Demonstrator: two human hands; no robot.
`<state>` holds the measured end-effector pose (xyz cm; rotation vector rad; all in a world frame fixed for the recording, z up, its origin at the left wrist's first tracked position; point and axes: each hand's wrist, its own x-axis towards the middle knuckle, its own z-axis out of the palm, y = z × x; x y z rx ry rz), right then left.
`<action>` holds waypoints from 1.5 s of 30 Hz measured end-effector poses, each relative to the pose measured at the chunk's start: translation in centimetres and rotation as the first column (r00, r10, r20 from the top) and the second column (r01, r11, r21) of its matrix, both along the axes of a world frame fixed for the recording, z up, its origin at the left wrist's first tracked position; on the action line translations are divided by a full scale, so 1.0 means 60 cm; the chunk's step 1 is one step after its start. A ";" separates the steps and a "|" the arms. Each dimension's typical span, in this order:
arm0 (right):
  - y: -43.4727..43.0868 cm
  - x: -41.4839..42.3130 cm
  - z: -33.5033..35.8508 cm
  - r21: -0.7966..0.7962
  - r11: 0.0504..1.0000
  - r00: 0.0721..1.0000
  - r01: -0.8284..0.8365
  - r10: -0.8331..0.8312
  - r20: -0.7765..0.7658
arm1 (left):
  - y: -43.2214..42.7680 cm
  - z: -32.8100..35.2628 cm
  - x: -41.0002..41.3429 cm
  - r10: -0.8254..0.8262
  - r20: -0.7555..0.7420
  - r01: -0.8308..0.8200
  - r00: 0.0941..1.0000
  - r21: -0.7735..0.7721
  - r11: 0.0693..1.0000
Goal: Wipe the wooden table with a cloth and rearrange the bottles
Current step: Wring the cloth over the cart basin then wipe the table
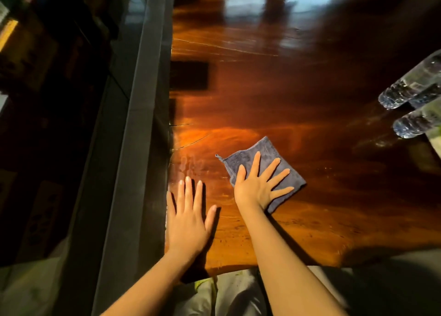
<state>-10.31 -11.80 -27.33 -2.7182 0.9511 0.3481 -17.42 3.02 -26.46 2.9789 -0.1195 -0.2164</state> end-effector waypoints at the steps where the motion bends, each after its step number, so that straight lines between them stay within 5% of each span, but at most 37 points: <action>1: 0.013 0.003 0.002 0.001 1.000 1.000 -0.016 0.016 -0.002 | 0.001 0.001 -0.021 -0.008 -0.013 0.008 1.000 0.006 1.000; 10: 0.133 0.010 0.013 0.042 0.954 0.955 -0.296 0.296 0.019 | 0.019 0.012 -0.096 -0.029 -0.053 0.029 0.998 0.003 1.000; 17: 0.159 -0.050 0.020 0.013 0.764 0.762 -0.646 0.643 0.079 | 0.014 0.022 -0.119 0.067 -0.043 -0.067 0.997 0.005 0.998; 26: 0.096 -0.139 0.028 -0.003 0.623 0.619 -0.782 0.778 0.114 | 0.010 0.014 -0.141 0.182 -0.030 -0.183 0.983 -0.027 0.983; 34: -0.012 -0.157 0.020 -0.007 0.657 0.651 -0.754 0.747 0.134 | 0.009 0.007 -0.138 0.161 -0.025 -0.162 0.987 -0.041 0.986; 45: -0.186 -0.194 0.006 -0.072 0.878 0.878 -0.473 0.477 0.044 | 0.011 -0.005 -0.139 0.174 0.004 -0.173 0.985 -0.023 0.985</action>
